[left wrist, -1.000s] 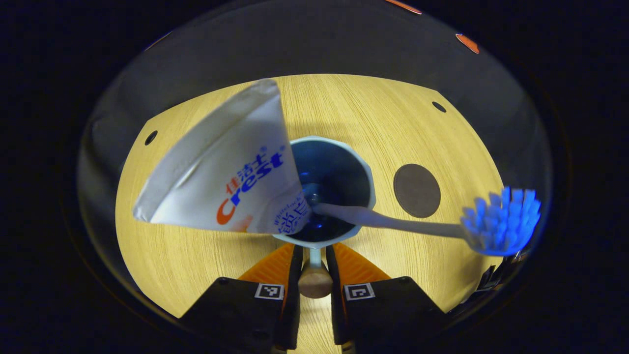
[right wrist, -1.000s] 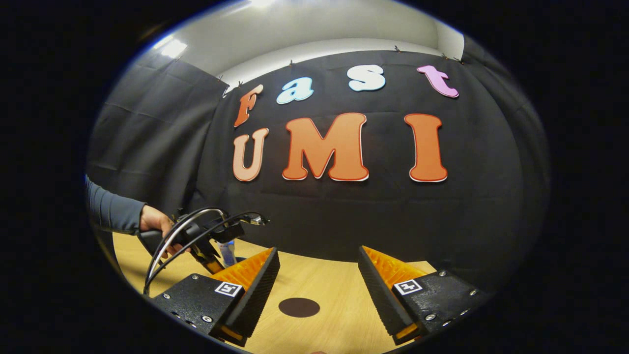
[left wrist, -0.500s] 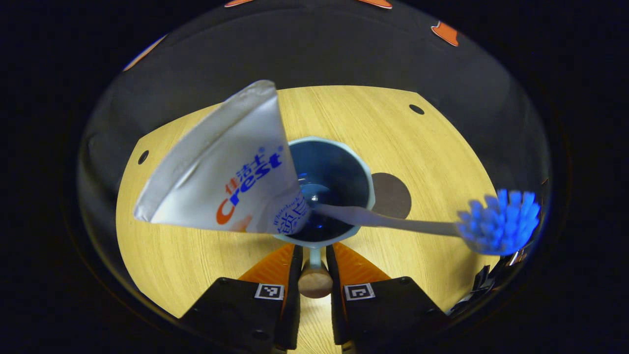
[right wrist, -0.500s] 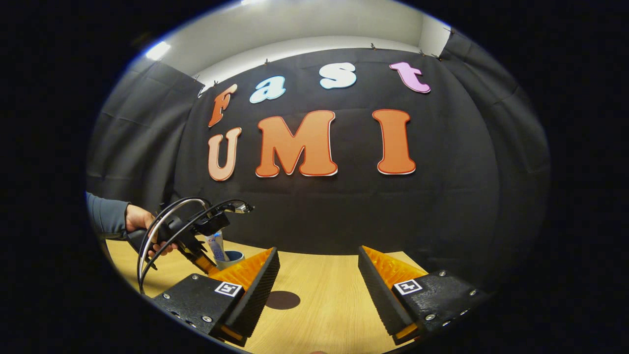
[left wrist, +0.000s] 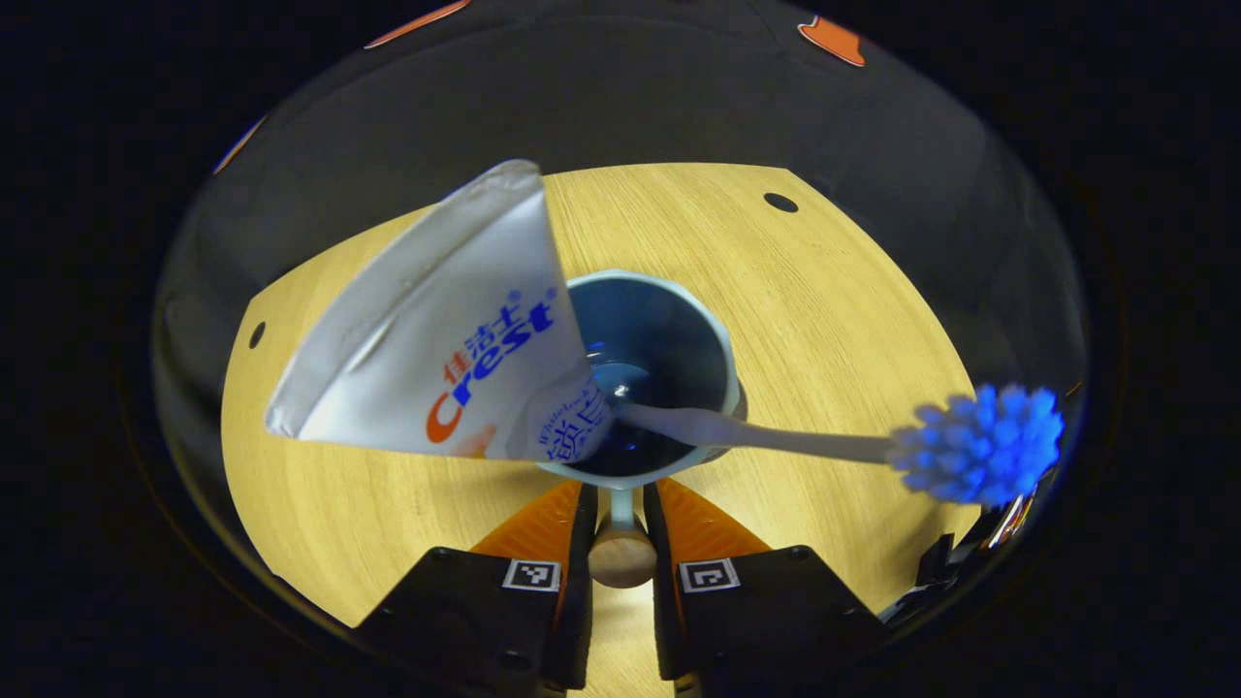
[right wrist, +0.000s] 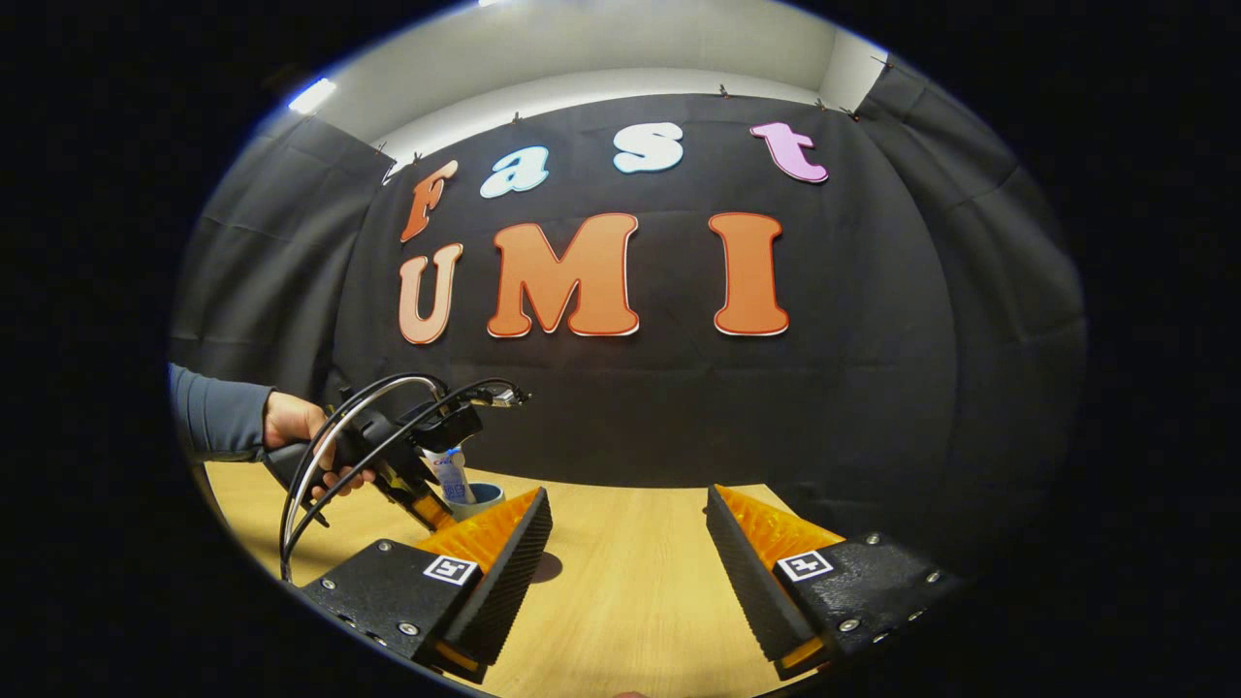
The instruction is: Put the toothbrush and toothpaste on the desktop into the cup, then pick up the cup and place it on the coaster on the desktop.
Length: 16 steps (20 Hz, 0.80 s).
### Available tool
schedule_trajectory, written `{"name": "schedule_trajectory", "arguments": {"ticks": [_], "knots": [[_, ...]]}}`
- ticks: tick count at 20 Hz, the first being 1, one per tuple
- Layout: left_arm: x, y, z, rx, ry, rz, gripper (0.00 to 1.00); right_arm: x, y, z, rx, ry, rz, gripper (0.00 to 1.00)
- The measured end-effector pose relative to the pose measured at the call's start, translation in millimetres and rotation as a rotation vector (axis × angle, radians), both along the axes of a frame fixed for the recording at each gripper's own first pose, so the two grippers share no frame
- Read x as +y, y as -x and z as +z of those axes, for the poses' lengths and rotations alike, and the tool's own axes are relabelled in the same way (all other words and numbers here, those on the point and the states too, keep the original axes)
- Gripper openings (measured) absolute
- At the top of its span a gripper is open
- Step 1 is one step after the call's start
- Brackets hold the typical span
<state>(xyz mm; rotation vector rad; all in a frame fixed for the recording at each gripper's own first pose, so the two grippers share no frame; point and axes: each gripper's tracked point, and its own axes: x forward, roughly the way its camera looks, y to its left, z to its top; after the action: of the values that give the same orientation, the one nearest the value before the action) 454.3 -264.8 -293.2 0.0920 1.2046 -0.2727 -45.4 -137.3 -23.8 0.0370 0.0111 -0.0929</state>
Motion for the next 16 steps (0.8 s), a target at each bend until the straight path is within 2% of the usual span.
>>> {"name": "schedule_trajectory", "arguments": {"ticks": [2,4,8,12,16], "knots": [[-7.6,-18.5,-25.9,0.002,-0.003,-0.005,0.30,-11.8,6.3,-4.9,0.007,-0.014,-0.022,0.96],[-27.7,-27.8,-31.4,-0.001,-0.011,-0.014,0.30,-21.5,8.9,-7.9,0.013,-0.032,-0.039,0.96],[-66.1,-19.6,-29.3,0.019,-0.013,-0.017,0.31,-32.0,12.2,-18.9,0.037,-0.067,-0.052,0.96],[-57.4,-26.8,-51.9,0.023,0.005,-0.032,0.31,-34.6,10.1,-25.7,0.059,-0.078,-0.064,0.96],[-32.8,-32.0,-29.1,-0.044,0.059,-0.055,0.41,-24.4,5.2,-27.3,0.078,-0.081,-0.056,0.96]]}}
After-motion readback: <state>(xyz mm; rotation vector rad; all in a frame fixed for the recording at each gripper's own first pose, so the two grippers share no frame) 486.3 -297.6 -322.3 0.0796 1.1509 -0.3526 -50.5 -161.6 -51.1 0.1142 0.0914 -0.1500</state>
